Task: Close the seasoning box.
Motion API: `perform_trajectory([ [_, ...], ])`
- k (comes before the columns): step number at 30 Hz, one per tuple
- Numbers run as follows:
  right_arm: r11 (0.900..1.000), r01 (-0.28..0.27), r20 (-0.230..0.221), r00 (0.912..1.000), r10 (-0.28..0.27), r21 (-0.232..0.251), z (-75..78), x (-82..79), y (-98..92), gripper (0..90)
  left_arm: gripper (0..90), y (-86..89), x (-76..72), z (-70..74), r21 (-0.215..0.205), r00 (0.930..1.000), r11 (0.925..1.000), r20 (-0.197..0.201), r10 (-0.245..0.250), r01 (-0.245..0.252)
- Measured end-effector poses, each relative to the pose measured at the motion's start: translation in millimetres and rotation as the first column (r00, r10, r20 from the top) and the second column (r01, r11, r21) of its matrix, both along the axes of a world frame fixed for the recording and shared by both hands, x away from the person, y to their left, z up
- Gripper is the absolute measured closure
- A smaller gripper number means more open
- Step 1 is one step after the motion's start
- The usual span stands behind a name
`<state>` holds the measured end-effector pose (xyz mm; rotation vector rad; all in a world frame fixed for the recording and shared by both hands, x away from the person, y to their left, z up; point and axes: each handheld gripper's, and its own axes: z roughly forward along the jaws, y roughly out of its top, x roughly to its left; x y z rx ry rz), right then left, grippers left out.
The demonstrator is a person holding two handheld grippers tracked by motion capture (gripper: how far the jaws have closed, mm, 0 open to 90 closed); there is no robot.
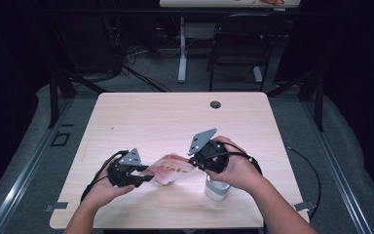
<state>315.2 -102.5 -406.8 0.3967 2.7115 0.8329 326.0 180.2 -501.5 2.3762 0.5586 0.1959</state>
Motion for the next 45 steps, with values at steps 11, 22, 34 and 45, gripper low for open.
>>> perform_trajectory([
  [11,1.000,-0.012,0.013,0.9998,0.012,-0.002,1.5,-1.4,7.9,89.9,69.4,1.0,1.7,-6.5,0.030,1.0000,0.9996,-0.004,-0.001,0.001],
  [22,0.998,-0.018,-0.004,0.9998,0.018,0.060,1.6,0.8,13.7,81.8,70.5,6.1,2.9,-11.2,0.023,0.9999,0.9997,-0.016,-0.002,0.002],
  [34,0.991,-0.008,-0.012,0.9999,0.009,0.132,-2.2,3.5,17.2,82.2,68.4,12.3,4.7,-14.6,0.010,0.9994,0.9998,-0.027,0.020,-0.019],
  [45,0.989,-0.023,-0.004,0.9997,0.024,0.145,0.9,3.8,26.6,82.7,69.6,28.5,-1.8,6.6,-0.052,0.9994,0.9981,0.009,0.035,-0.034],
])
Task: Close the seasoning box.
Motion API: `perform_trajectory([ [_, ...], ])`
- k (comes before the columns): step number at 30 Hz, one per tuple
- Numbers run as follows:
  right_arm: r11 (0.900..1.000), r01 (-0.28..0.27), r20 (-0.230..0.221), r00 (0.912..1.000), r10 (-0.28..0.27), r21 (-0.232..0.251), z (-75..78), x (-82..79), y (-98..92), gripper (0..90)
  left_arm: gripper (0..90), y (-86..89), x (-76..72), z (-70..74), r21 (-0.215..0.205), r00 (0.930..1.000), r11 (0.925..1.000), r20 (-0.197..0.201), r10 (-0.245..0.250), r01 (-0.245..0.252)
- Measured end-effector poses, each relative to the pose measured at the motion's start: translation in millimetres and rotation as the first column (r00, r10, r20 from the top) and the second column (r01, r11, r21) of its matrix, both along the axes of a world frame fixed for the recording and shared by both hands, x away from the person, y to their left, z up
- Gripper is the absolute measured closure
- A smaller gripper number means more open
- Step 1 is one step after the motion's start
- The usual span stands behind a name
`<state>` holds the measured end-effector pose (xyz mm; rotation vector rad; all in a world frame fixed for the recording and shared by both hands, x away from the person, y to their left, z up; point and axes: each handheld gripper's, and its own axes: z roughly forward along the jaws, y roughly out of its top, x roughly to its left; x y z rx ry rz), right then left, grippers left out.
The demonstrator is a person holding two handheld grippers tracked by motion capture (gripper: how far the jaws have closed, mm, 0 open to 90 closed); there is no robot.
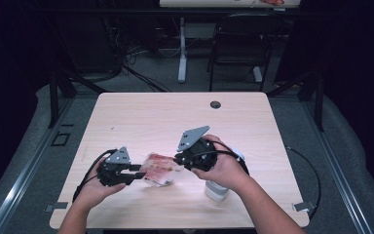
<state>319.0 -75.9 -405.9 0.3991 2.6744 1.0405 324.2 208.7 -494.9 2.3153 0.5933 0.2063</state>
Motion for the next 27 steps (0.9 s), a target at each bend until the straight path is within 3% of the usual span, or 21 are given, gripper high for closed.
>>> perform_trajectory([
  [5,1.000,-0.009,0.003,1.0000,0.009,0.010,1.7,-0.3,6.4,80.8,72.1,3.0,-0.7,-0.3,0.012,1.0000,0.9999,-0.005,0.000,0.000],
  [13,0.998,-0.005,-0.003,1.0000,0.005,0.064,3.6,3.0,15.1,75.7,70.2,9.3,-4.3,2.9,-0.020,0.9999,0.9998,-0.011,0.004,-0.004],
  [18,0.997,0.001,0.003,1.0000,-0.001,0.083,4.9,2.4,21.6,70.5,68.9,10.6,-5.7,2.6,-0.009,0.9997,0.9999,-0.023,-0.008,0.008],
  [27,0.990,0.000,-0.018,0.9998,0.002,0.144,7.7,2.9,26.6,65.7,59.5,19.8,-6.5,3.2,-0.042,0.9994,0.9989,-0.026,0.022,-0.023],
])
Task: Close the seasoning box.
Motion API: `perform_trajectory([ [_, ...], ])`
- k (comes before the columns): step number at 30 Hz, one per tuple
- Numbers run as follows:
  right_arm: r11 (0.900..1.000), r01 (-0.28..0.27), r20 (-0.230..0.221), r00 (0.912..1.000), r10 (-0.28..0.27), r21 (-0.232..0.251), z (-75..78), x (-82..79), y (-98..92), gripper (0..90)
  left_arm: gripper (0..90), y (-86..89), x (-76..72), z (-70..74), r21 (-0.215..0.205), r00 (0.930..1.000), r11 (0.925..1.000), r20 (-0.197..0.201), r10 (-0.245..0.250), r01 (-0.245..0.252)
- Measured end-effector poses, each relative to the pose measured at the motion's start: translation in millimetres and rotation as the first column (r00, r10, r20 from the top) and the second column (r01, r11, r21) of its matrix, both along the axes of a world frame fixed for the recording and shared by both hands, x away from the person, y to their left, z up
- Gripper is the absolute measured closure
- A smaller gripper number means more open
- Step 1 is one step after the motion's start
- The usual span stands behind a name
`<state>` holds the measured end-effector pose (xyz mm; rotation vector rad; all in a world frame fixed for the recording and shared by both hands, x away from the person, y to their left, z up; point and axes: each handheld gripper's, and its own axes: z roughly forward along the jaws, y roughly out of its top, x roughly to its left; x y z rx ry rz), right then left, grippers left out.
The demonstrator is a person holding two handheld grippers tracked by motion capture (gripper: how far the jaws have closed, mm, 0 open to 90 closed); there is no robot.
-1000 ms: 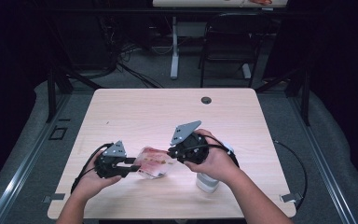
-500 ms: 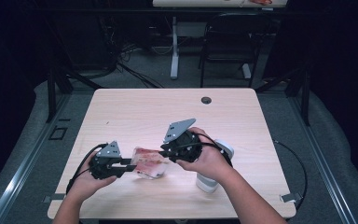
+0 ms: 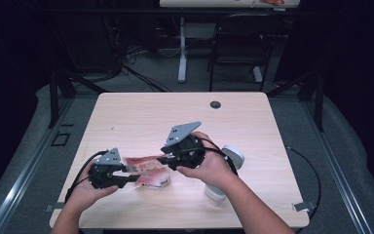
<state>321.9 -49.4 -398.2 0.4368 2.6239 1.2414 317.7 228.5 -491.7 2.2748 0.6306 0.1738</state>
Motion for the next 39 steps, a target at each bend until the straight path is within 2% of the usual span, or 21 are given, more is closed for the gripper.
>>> perform_trajectory([
  [5,1.000,-0.004,0.005,1.0000,0.004,0.014,1.8,-1.1,0.5,63.9,55.8,2.1,-0.2,-0.1,-0.007,0.9998,0.9997,0.003,0.022,-0.022],
  [9,0.998,-0.012,-0.007,0.9999,0.013,0.057,4.1,-2.7,0.7,61.5,54.1,3.4,-0.2,0.5,-0.012,0.9998,0.9997,0.003,0.021,-0.021],
  [15,0.997,-0.005,-0.008,0.9999,0.006,0.075,8.6,-3.8,-3.6,58.6,53.7,5.8,0.6,-0.2,-0.006,0.9995,0.9995,-0.014,0.029,-0.029],
  [18,0.997,0.009,-0.017,0.9998,-0.008,0.071,9.3,-1.6,-8.5,58.4,53.7,5.5,0.5,-0.4,-0.001,0.9995,0.9996,-0.013,0.028,-0.028],
  [20,0.996,0.016,-0.025,0.9996,-0.014,0.086,9.7,-0.9,-12.1,58.3,53.6,5.3,0.2,0.4,0.000,0.9995,0.9996,-0.013,0.029,-0.029],
  [23,0.993,0.031,-0.021,0.9994,-0.029,0.112,11.4,-1.2,-18.0,57.3,53.6,5.2,-0.5,2.4,-0.005,0.9994,0.9994,-0.006,0.035,-0.035],
  [29,0.992,0.073,0.009,0.9972,-0.075,0.107,15.9,-4.0,-26.5,56.5,54.7,6.8,-1.8,4.8,-0.007,0.9995,0.9995,-0.004,0.031,-0.031],
  [33,0.988,0.095,0.011,0.9952,-0.097,0.118,18.1,-6.7,-34.4,56.0,59.3,9.1,-2.3,5.8,-0.007,0.9996,0.9996,-0.012,0.026,-0.026],
  [39,0.983,0.126,0.009,0.9917,-0.128,0.137,15.4,-8.3,-47.1,55.9,60.7,12.8,-2.8,6.9,-0.014,0.9996,0.9996,-0.011,0.026,-0.026],
])
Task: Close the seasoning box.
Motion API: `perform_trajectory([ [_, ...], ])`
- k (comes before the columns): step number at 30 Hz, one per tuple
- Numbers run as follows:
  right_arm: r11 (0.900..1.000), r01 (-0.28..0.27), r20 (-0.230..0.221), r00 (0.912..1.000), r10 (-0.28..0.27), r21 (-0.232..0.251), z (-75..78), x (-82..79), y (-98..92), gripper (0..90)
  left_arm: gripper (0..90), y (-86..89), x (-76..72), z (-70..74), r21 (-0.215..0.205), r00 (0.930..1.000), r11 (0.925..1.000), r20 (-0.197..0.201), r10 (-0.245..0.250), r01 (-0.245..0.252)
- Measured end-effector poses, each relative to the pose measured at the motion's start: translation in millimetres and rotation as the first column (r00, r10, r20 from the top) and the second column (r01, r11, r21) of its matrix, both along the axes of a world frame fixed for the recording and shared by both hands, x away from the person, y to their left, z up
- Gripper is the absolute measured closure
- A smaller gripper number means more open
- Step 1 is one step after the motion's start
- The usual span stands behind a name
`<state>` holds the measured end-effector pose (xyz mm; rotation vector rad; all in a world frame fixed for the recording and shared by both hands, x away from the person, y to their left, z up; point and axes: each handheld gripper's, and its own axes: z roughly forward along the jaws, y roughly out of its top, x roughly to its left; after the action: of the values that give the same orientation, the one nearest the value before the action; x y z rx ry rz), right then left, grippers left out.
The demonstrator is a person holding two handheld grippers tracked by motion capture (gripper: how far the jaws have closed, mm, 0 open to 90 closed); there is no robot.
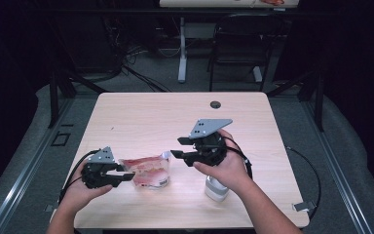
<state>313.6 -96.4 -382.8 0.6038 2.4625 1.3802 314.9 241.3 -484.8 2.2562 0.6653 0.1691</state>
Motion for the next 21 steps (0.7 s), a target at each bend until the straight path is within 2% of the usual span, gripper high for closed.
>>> perform_trajectory([
  [10,0.997,0.071,0.002,0.9974,-0.071,0.005,-6.4,-5.1,-25.0,57.1,58.4,3.7,-0.7,1.3,0.004,0.9997,0.9998,0.008,0.022,-0.022],
  [17,0.985,0.170,-0.024,0.9853,-0.169,0.035,-16.3,-6.6,-47.3,61.5,58.3,3.6,-2.0,1.6,0.001,0.9997,0.9999,0.016,0.017,-0.017],
  [21,0.976,0.211,-0.037,0.9772,-0.209,0.061,-22.5,-8.7,-61.4,69.9,58.2,2.7,-1.3,1.1,-0.003,0.9997,0.9998,0.017,0.018,-0.018],
])
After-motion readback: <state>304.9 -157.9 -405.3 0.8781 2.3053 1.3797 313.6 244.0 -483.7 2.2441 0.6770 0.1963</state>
